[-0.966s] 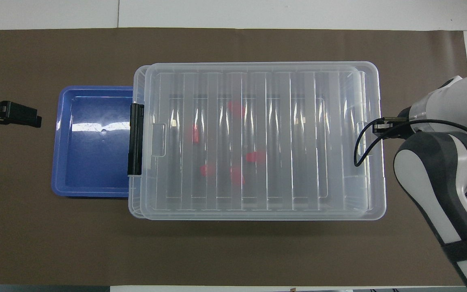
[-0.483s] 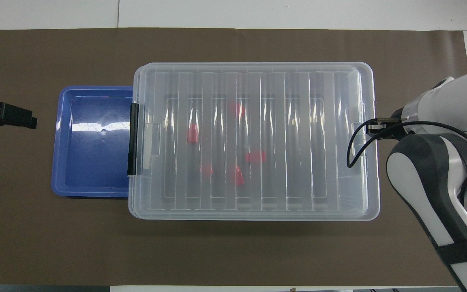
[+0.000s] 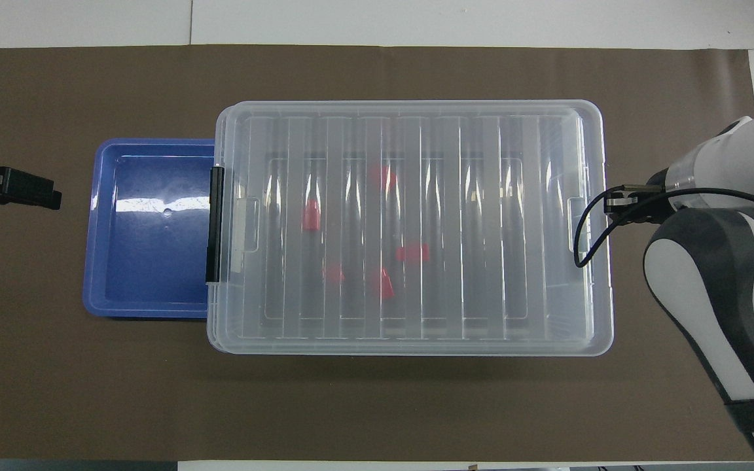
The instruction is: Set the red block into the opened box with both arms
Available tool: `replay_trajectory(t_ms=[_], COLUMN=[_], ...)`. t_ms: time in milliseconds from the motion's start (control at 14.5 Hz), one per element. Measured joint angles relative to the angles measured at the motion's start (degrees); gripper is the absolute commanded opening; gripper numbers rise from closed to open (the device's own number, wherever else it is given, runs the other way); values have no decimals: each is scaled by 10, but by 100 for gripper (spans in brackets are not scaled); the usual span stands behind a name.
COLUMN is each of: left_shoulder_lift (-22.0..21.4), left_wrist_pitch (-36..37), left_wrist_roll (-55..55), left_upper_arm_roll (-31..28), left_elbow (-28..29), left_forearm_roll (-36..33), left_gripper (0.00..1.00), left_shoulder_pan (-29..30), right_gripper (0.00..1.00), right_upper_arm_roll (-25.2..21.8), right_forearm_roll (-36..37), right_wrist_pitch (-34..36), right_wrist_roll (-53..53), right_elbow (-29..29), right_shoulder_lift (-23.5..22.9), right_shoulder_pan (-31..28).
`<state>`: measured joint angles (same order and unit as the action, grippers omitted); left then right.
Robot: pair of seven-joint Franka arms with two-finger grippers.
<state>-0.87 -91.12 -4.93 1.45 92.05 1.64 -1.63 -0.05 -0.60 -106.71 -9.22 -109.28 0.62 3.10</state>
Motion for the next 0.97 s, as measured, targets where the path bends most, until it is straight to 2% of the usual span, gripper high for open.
replay_trajectory(t_ms=[276, 345, 414, 552, 966], left_shoulder_lift=[0, 0, 0, 0, 0], left_wrist_pitch=[0, 0, 0, 0, 0], left_wrist_roll=[0, 0, 0, 0, 0], left_upper_arm_roll=[-2, -2, -2, -2, -2], left_elbow=[0, 0, 0, 0, 0], left_forearm_roll=[0, 0, 0, 0, 0], left_gripper=[100, 100, 100, 100, 100], left_shoulder_pan=[0, 0, 0, 0, 0], right_gripper=[0, 54, 100, 100, 100], right_upper_arm_roll=[-5, -5, -6, -6, -5], right_forearm_roll=[0, 0, 0, 1, 1], right_wrist_pitch=[143, 173, 196, 216, 217], right_wrist_roll=[27, 30, 30, 30, 34], right_elbow=[108, 133, 151, 163, 163], right_shoulder_lift=[12, 14, 16, 17, 15], right_shoulder_pan=[-28, -33, -37, -43, -49])
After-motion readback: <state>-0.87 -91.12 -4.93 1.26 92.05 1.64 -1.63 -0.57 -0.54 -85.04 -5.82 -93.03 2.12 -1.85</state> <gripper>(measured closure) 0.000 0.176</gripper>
